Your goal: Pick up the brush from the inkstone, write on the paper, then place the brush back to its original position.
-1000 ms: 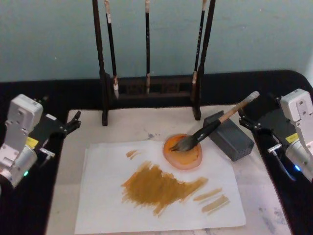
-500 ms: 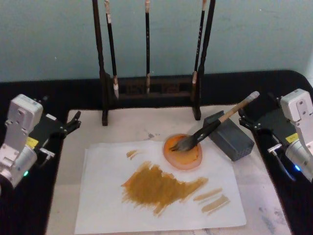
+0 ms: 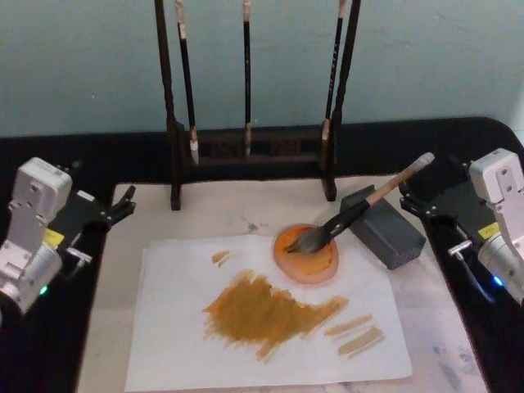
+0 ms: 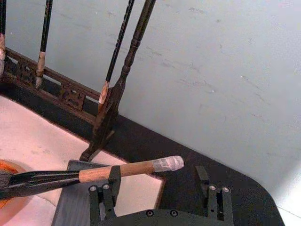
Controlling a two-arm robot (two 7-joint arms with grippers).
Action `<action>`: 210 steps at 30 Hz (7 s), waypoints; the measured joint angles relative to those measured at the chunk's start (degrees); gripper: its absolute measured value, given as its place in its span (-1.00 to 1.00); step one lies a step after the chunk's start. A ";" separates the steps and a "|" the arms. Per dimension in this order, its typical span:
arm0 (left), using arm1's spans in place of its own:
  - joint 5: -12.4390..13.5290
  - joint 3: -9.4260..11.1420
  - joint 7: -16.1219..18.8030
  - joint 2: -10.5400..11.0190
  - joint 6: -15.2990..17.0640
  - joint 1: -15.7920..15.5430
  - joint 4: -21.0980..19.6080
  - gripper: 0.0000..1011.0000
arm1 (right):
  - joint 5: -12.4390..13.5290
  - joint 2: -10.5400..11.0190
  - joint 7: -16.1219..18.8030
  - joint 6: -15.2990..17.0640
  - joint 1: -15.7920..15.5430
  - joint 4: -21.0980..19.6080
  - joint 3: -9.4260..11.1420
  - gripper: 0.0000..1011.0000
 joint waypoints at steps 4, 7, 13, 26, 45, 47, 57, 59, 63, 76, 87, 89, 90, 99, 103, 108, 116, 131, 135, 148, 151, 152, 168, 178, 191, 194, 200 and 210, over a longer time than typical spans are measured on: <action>0.00 0.00 0.00 0.00 0.00 0.00 0.00 1.00 | 0.00 0.00 0.00 0.00 0.00 0.00 0.00 0.98; 0.00 0.00 0.00 0.00 0.00 0.00 0.00 1.00 | 0.00 0.00 0.00 0.00 0.00 0.00 0.00 0.98; 0.00 0.00 0.00 0.00 0.00 0.00 0.00 1.00 | 0.00 0.00 0.00 0.00 0.00 0.00 0.00 0.98; 0.00 0.00 0.00 0.00 0.00 0.00 0.00 1.00 | 0.00 0.00 0.00 0.00 0.00 0.00 0.00 0.98; 0.00 0.00 0.00 0.00 0.00 0.00 0.00 1.00 | 3.68 -1.71 2.28 3.90 -3.70 -4.97 4.23 0.98; 0.00 0.00 0.00 0.00 0.00 0.00 0.00 1.00 | 4.62 -2.00 2.51 4.71 -4.25 -5.67 4.80 0.98; 0.00 0.00 0.00 0.00 0.00 0.00 0.00 1.00 | 15.64 -6.16 4.49 10.81 -8.05 -9.97 10.56 0.98; 0.00 0.00 0.00 0.00 0.00 0.00 0.00 1.00 | 18.67 -7.76 4.55 12.29 -8.67 -10.63 12.22 0.98; 0.00 0.00 0.00 0.00 0.00 0.00 0.00 1.00 | 24.25 -10.98 4.56 15.50 -9.16 -11.06 15.17 0.98; 0.00 0.00 0.00 0.00 0.00 0.00 0.00 1.00 | 38.33 -17.41 1.95 24.23 -6.77 -7.91 20.31 0.98; 0.00 0.00 0.00 0.00 0.00 0.00 0.00 1.00 | 44.40 -19.49 0.93 25.66 -3.67 -3.81 20.97 0.98; 0.00 0.00 0.00 0.00 0.00 0.00 0.00 1.00 | 45.18 -19.75 0.95 25.65 -3.05 -3.00 20.86 0.98; 0.00 0.00 0.00 0.00 0.00 0.00 0.00 1.00 | 45.18 -19.75 0.95 25.65 -3.05 -3.00 20.86 0.98; 0.00 0.00 0.00 0.00 0.00 0.00 0.00 1.00 | 47.00 -20.34 1.27 25.19 -0.24 0.42 19.61 0.98; 0.00 0.00 0.00 0.00 0.00 0.00 0.00 1.00 | 47.54 -20.42 1.09 25.02 0.29 0.97 19.07 0.98; 0.00 0.00 0.00 0.00 0.00 0.00 0.00 1.00 | 48.42 -20.57 0.37 24.62 0.31 0.89 18.51 0.98; 0.00 0.00 0.00 0.00 0.00 0.00 0.00 1.00 | 49.72 -20.67 -0.92 23.88 0.11 0.84 17.92 0.98; 0.00 0.00 0.00 0.00 0.00 0.00 0.00 1.00 | 50.56 -19.85 -1.82 22.01 0.71 2.24 16.75 0.98; 0.00 0.00 0.00 0.00 0.00 0.00 0.00 1.00 | 50.55 -19.92 -1.82 22.04 0.69 2.22 16.81 0.98; 0.00 0.00 0.00 0.00 0.00 0.00 0.00 1.00 | 50.55 -20.01 -1.81 22.22 0.62 2.11 16.93 0.72; 0.00 0.00 0.00 0.00 0.00 0.00 0.00 1.00 | 50.55 -20.02 -1.80 22.25 0.61 2.09 16.95 0.55; 0.00 0.00 0.00 0.00 0.00 0.00 0.00 1.00 | 50.54 -20.02 -1.79 22.25 0.61 2.09 16.95 0.47; 0.00 0.00 0.00 0.00 0.00 0.00 0.00 1.00 | 50.52 -20.07 -1.74 22.35 0.59 2.05 17.01 -0.47; 0.00 0.00 0.00 0.00 0.00 0.00 0.00 1.00 | 50.54 -20.07 -1.71 22.33 0.59 2.03 17.00 -0.64; 0.00 0.00 0.00 0.00 0.00 0.00 0.00 1.00 | 50.85 -19.86 -1.65 21.92 0.59 1.91 16.85 -0.64; 0.00 0.00 0.00 0.00 0.00 0.00 0.00 1.00 | 51.28 -19.62 -1.41 21.47 0.60 1.56 16.79 -0.65; 0.00 0.00 0.00 0.00 0.00 0.00 0.00 1.00 | 52.39 -18.85 -0.36 20.15 0.55 -0.14 16.28 -0.65; 0.00 0.00 0.00 0.00 0.00 0.00 0.00 1.00 | 53.18 -17.25 1.50 19.16 0.50 -2.48 14.93 -0.65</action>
